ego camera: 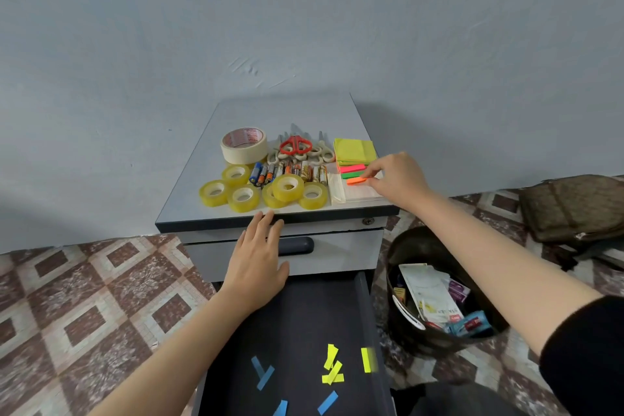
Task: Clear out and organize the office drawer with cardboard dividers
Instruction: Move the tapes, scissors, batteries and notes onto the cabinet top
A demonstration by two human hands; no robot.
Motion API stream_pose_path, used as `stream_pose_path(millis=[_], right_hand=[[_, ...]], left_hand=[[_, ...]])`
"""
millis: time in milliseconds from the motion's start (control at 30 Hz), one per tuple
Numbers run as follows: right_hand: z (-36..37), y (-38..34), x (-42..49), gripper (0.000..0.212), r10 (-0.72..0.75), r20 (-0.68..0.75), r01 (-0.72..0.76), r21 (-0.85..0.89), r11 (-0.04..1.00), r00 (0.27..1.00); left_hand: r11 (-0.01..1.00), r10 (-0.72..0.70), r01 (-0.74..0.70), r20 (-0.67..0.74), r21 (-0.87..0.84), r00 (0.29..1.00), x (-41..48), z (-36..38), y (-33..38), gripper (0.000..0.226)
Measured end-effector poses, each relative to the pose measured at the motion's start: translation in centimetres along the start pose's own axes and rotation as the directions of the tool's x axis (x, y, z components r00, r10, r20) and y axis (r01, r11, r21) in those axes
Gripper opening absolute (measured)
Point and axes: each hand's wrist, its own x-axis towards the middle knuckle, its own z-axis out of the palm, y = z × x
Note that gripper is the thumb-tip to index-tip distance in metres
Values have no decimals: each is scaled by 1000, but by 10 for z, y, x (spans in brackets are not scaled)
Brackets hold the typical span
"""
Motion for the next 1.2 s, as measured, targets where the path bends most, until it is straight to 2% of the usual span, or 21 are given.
stream_pose_path(millis=[100,400,767,1200], right_hand=[[6,-6,1,22,-39,35,40,-42,998,999],[13,-6,6,27,-90,48,96,-135,986,995],[14,-7,11,18,-91,27,94,-167,981,995],[19,-8,12,20,-93,-26,87,-168,982,995]], left_hand=[[999,-2,0,-42,-49,999,0,2,1,68],[998,-2,-3,-90,-58,996,-2,12,-2,63],[999,9,-11,-47,-30,999,-3,12,-4,64],[1000,-10,10,3,23,1000,-2,9,-2,63]])
